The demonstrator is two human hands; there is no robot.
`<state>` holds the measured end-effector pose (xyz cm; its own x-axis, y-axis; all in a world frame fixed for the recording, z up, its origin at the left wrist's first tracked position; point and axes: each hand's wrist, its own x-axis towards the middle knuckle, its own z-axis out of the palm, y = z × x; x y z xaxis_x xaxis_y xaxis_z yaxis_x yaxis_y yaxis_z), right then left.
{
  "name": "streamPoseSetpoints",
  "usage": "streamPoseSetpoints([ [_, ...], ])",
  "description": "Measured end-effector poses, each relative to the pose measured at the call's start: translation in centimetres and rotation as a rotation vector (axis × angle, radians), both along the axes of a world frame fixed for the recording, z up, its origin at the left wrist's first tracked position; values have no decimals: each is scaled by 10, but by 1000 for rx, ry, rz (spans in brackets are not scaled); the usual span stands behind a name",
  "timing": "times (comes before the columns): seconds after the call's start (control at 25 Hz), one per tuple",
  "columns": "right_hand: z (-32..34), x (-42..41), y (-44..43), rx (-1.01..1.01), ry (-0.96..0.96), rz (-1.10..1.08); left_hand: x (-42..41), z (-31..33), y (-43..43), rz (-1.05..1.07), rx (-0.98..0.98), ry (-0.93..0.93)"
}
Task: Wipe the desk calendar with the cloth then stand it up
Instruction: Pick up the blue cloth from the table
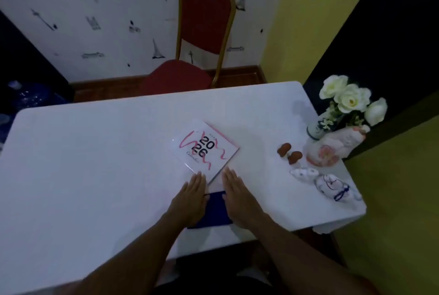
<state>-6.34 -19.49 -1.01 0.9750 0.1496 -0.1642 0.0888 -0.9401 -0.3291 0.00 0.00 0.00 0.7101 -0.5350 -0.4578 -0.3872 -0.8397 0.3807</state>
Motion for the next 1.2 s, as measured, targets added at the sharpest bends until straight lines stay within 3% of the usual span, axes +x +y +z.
streamPoseSetpoints([
  [0.16,-23,-45,12,-32,130,142,-50,-30,32,-50,106,-55],
  [0.32,-23,-40,4,-105,117,191,-59,-41,38,-71,180,-87],
  [0.68,-14,-35,29,-131,30,61,-49,-30,37,-84,109,-120],
  [0.92,-15,-13,60,43,-99,104,-33,-10,46,34,-34,95],
  [1.2,-2,-5,36,294,-75,47,10,3,66,189,-140,23],
])
